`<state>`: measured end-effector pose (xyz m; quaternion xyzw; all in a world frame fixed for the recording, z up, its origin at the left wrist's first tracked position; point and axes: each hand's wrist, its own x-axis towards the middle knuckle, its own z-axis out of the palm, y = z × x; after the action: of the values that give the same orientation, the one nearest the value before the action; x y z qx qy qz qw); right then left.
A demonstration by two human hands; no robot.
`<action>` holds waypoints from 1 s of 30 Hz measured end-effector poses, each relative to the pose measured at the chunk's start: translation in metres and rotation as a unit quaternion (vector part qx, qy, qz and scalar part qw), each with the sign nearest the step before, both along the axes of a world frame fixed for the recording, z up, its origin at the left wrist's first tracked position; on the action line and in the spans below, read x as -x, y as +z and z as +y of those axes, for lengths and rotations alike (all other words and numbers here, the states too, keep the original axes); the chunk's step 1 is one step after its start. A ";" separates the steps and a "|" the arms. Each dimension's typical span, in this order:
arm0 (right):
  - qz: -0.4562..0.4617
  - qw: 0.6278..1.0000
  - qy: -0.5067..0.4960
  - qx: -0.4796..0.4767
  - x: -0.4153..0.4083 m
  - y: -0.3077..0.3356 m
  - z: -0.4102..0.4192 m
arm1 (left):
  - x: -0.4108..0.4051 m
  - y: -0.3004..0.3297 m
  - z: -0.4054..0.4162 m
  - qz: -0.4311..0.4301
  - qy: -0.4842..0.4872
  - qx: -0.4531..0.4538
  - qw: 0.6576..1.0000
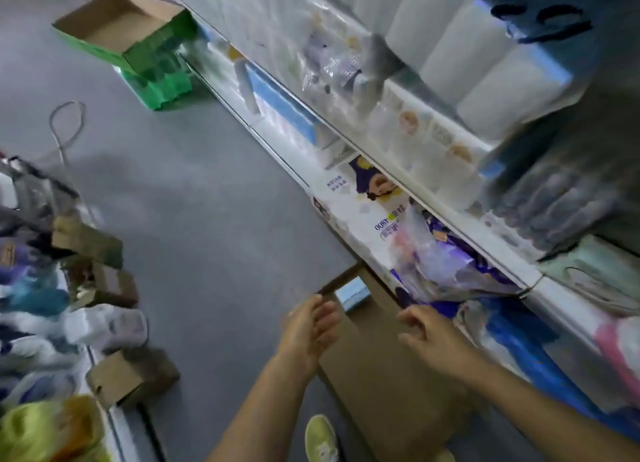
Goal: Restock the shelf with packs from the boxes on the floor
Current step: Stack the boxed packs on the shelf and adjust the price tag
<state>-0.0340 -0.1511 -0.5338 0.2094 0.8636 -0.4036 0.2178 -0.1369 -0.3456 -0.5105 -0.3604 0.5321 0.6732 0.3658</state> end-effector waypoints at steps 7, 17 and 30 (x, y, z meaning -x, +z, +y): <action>-0.104 0.988 -0.083 0.079 0.018 -0.155 0.003 | 0.025 -0.167 0.011 -0.013 -0.103 0.037 0.994; -0.162 0.953 -0.220 0.132 0.008 -0.352 0.027 | 0.056 -0.385 0.060 0.143 -0.360 0.270 0.882; -0.206 0.929 -0.264 0.156 -0.022 -0.448 0.035 | 0.070 -0.510 0.093 0.331 -0.586 0.475 0.568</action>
<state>-0.0120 -0.1159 -0.9820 0.4719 0.6395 -0.5238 0.3065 -0.2071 -0.2530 -1.0209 0.1562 0.9537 0.0346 0.2547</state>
